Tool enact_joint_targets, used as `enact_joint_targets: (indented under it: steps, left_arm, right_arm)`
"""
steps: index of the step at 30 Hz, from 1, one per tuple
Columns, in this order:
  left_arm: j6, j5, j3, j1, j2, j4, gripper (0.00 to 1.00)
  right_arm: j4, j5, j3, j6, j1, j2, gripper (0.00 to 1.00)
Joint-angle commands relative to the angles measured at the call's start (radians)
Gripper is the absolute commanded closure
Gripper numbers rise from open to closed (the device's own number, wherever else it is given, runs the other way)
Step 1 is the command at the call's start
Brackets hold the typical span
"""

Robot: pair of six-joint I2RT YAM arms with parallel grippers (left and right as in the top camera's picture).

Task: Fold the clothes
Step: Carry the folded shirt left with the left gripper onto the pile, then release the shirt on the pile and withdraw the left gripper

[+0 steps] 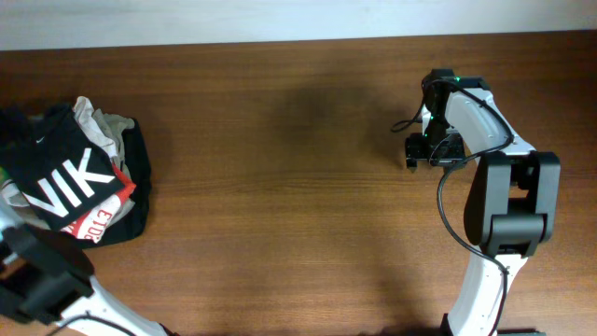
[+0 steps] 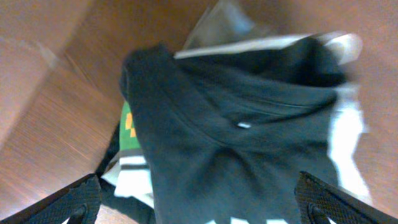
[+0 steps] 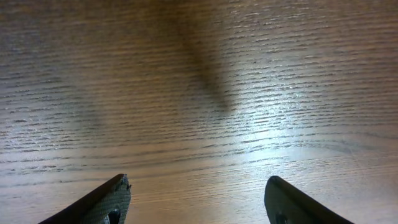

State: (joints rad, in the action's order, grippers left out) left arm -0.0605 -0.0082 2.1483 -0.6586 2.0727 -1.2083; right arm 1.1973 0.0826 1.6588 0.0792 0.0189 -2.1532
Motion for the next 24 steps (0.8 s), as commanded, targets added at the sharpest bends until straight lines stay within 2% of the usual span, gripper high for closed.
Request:
enact_joint_targets:
  steps: [1,4,5,7,9,11,13,14,18,19,21,24]
  left_arm:
    - [-0.023,-0.033,0.021,0.11,-0.185,-0.043,0.01]
    - [-0.063,-0.031,0.014,0.369,-0.2,-0.058,0.01]
    - [-0.085,-0.041,0.007,0.48,-0.169,-0.069,0.01]
    - [-0.085,-0.041,0.006,0.587,-0.094,-0.179,0.01]
    - [-0.076,-0.041,0.006,0.624,-0.032,-0.345,0.01]
    - [0.003,-0.041,0.006,0.621,-0.026,-0.451,0.01]
    - [0.062,-0.031,-0.031,0.623,-0.04,-0.48,0.01]
    - [0.069,-0.03,-0.082,0.624,-0.061,-0.48,0.01]
    - [0.092,-0.034,-0.335,0.623,-0.25,-0.475,0.01]
    - [0.091,-0.034,-0.389,0.623,-0.332,-0.433,0.01]
    - [0.09,-0.063,-0.523,0.623,-0.553,-0.283,0.01]
    - [0.09,-0.09,-0.753,0.623,-0.871,-0.086,0.01]
  right_arm:
    - [-0.004,-0.111,0.015,0.002,0.002,0.026,0.22]
    - [-0.027,-0.316,0.03,-0.088,0.002,0.026,0.2]
    - [-0.023,-0.315,0.07,-0.108,0.003,0.026,0.18]
    - [0.074,-0.315,0.253,-0.109,0.023,0.026,0.17]
    - [0.209,-0.314,0.392,-0.109,0.043,0.026,0.12]
    - [0.34,-0.314,0.443,-0.109,0.062,0.027,0.12]
    - [0.502,-0.307,0.443,-0.11,0.08,0.027,0.13]
    - [0.502,-0.306,0.422,-0.109,0.083,0.045,0.14]
    - [0.499,-0.304,0.257,-0.115,0.079,0.217,0.14]
    - [0.461,-0.3,0.203,-0.138,0.079,0.297,0.12]
    - [0.327,-0.281,0.077,-0.143,0.079,0.496,0.0]
    - [0.125,-0.28,-0.142,-0.152,0.079,0.814,0.01]
